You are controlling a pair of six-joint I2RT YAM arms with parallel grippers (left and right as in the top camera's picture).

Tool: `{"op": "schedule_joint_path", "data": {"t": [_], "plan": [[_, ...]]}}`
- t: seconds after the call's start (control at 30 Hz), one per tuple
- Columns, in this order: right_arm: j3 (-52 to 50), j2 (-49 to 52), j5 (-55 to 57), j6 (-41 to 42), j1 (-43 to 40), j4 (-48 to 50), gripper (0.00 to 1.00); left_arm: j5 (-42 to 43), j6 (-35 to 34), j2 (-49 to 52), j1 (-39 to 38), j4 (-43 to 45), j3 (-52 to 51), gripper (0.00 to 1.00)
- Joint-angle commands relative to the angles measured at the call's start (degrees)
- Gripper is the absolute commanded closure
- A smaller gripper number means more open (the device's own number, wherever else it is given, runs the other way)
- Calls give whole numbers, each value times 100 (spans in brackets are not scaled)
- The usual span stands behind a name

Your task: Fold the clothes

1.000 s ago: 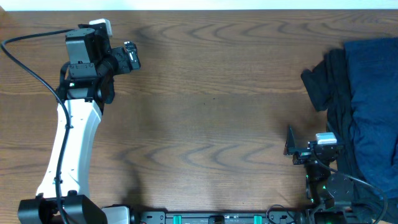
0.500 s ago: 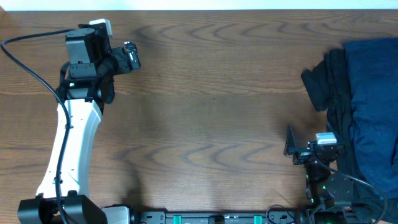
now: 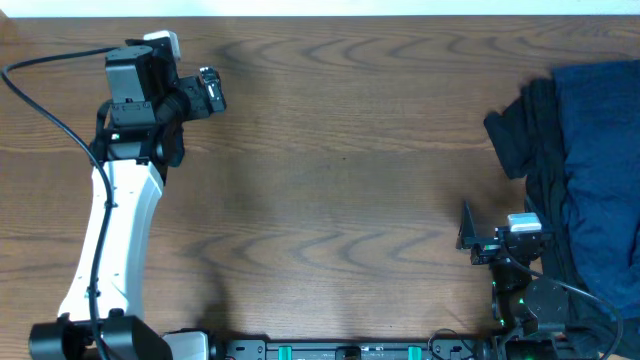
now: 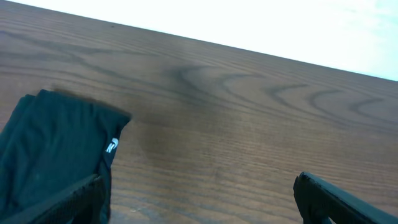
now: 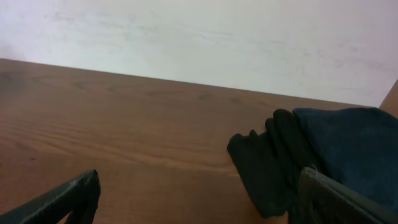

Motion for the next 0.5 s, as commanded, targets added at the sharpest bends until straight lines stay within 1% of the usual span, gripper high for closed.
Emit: {"op": "schedule_joint_path", "data": {"t": [0.0, 0.2, 0.47], "plan": [[-11, -37, -42, -81, -42, -26, 1, 9, -11, -632, 13, -72, -133, 2], [-11, -37, -42, -81, -42, -26, 1, 9, -11, -1954, 13, -518, -337, 2], [-11, -37, -42, -79, -42, -26, 1, -11, -9, -3864, 13, -533, -946, 2]]}}
